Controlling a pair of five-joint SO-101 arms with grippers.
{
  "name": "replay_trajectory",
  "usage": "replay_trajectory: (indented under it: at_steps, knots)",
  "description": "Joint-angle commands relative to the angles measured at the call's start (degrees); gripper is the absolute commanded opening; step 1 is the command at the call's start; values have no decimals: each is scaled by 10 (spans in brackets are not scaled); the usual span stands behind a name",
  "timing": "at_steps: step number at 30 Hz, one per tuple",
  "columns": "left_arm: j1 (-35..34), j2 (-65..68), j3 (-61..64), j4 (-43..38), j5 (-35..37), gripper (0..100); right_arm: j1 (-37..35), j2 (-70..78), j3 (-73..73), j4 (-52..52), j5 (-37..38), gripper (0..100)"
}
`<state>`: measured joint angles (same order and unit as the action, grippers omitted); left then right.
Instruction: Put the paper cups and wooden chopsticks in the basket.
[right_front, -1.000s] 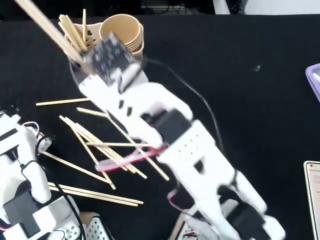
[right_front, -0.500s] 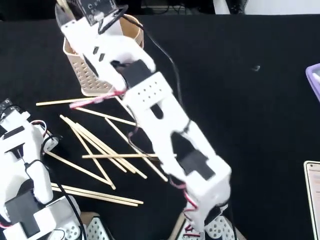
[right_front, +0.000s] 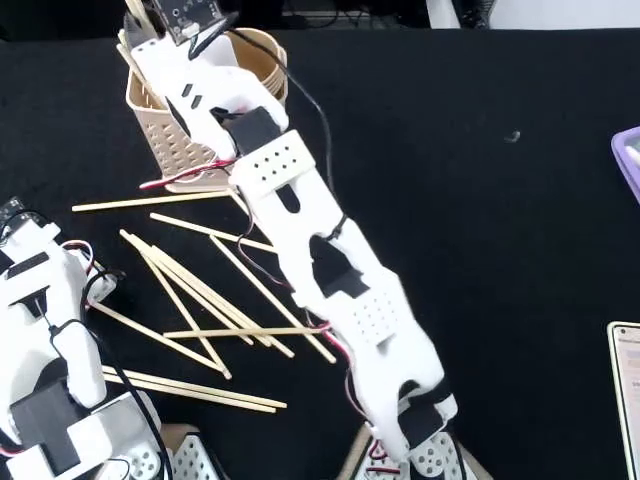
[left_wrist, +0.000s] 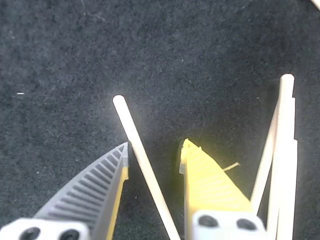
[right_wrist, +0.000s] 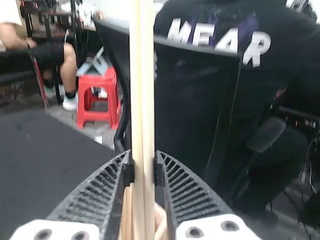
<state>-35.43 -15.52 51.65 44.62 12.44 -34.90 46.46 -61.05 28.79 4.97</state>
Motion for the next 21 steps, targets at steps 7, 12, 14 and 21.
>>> replay_trajectory:
  at_steps: [7,12,14,21]
  knots:
    - [7,-8,-2,-5,-4,178,6,30,-175,146,-3,116]
    - [5,-8,-2,-5,-4,178,9,29,-276,227,-3,103]
    - [4,-8,-2,-5,-4,178,6,29,-335,296,-2,103]
    - [4,-8,-3,-5,-4,179,-4,-46,-343,606,2,106]
